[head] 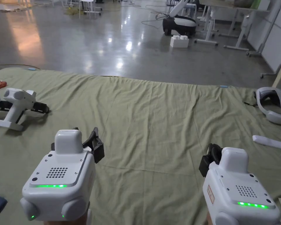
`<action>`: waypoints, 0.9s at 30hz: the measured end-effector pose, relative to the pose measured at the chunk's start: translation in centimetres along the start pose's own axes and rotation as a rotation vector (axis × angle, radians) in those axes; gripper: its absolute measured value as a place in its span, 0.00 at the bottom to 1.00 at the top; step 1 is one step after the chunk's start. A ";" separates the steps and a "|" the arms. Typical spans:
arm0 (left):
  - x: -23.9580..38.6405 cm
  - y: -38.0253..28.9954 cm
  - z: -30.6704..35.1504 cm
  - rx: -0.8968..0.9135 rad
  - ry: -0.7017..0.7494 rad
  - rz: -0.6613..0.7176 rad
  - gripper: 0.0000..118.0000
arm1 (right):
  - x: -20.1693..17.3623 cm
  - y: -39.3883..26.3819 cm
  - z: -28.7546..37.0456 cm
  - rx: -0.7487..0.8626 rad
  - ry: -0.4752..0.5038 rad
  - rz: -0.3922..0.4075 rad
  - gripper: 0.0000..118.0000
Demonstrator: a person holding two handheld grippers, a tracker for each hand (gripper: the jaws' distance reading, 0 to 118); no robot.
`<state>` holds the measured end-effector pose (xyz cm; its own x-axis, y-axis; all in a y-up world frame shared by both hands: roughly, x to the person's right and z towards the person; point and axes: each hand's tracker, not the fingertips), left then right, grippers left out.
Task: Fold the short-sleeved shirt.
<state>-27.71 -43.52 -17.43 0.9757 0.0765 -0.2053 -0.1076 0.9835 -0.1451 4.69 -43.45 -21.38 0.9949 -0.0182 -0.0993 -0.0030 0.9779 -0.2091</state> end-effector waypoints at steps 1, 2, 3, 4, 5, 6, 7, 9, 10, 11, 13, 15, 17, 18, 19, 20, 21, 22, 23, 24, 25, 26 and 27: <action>0.1 0.0 0.0 -0.001 0.016 -0.007 0.17 | -0.2 0.1 0.0 0.003 0.001 0.009 0.08; 0.3 -0.1 -0.1 -0.004 0.063 -0.036 0.17 | -0.2 0.1 0.1 0.005 0.002 0.013 0.08; 0.2 -0.1 -0.1 -0.004 0.053 -0.036 0.15 | -0.3 0.1 0.1 0.007 0.002 0.016 0.08; 0.1 -0.2 -0.1 -0.002 0.035 -0.030 0.11 | -0.4 0.1 0.2 0.007 0.001 0.018 0.08; 0.1 -0.2 0.0 -0.004 0.014 -0.026 0.07 | -0.4 0.1 0.2 0.008 0.001 0.017 0.08; 0.4 -0.3 0.0 -0.003 0.020 -0.037 0.06 | -0.5 0.0 0.3 0.009 0.001 0.017 0.08; 0.6 -0.4 0.1 0.005 0.031 -0.066 0.05 | -0.6 -0.1 0.3 0.008 -0.001 0.019 0.08; 1.1 -0.4 0.5 0.027 0.026 -0.102 0.04 | -0.8 -0.3 0.4 0.010 -0.010 0.022 0.08; 1.2 -0.3 0.5 0.031 0.018 -0.107 0.04 | -0.8 -0.3 0.4 0.009 -0.010 0.018 0.08; 1.5 -0.3 0.5 0.037 0.017 -0.113 0.04 | -0.9 -0.3 0.5 0.011 -0.012 0.015 0.08; 2.0 -0.2 0.5 0.040 0.021 -0.134 0.04 | -1.0 -0.3 0.5 0.011 -0.013 0.013 0.08; 2.3 -0.1 0.5 0.053 0.036 -0.151 0.04 | -1.2 -0.3 0.7 0.014 -0.012 0.020 0.08; 2.3 0.1 0.6 0.056 0.032 -0.148 0.04 | -1.3 -0.2 0.8 0.020 -0.013 0.030 0.08; 2.4 0.2 0.6 0.056 0.033 -0.147 0.04 | -1.3 -0.2 0.9 0.022 -0.012 0.032 0.08; 2.4 0.2 0.5 0.055 0.033 -0.146 0.04 | -1.3 -0.1 0.9 0.024 -0.013 0.035 0.08; 2.3 0.2 0.5 0.056 0.036 -0.145 0.04 | -1.3 -0.1 0.9 0.025 -0.014 0.037 0.08; 2.3 0.2 0.5 0.055 0.036 -0.142 0.04 | -1.3 -0.1 0.9 0.026 -0.015 0.037 0.08; 2.3 0.2 0.5 0.053 0.033 -0.137 0.04 | -1.2 0.0 1.0 0.027 -0.015 0.038 0.08; 2.3 0.2 0.5 0.053 0.028 -0.133 0.04 | -1.3 0.0 1.0 0.026 -0.018 0.039 0.08; 2.2 0.2 0.6 0.051 0.026 -0.133 0.04 | -1.4 0.1 1.1 0.029 -0.028 0.051 0.08; 2.3 0.2 0.6 0.050 0.027 -0.135 0.04 | -1.4 0.1 1.3 0.038 -0.036 0.061 0.09; 2.3 0.2 0.6 0.048 0.028 -0.136 0.04 | -1.5 0.1 1.3 0.043 -0.040 0.065 0.09; 2.4 0.2 0.5 0.044 0.028 -0.138 0.05 | -1.5 0.1 1.3 0.042 -0.042 0.066 0.10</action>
<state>-25.33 -43.04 -17.46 0.9748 -0.0639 -0.2137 0.0361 0.9907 -0.1315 3.33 -43.02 -19.97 0.9960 0.0547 -0.0702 -0.0655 0.9845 -0.1625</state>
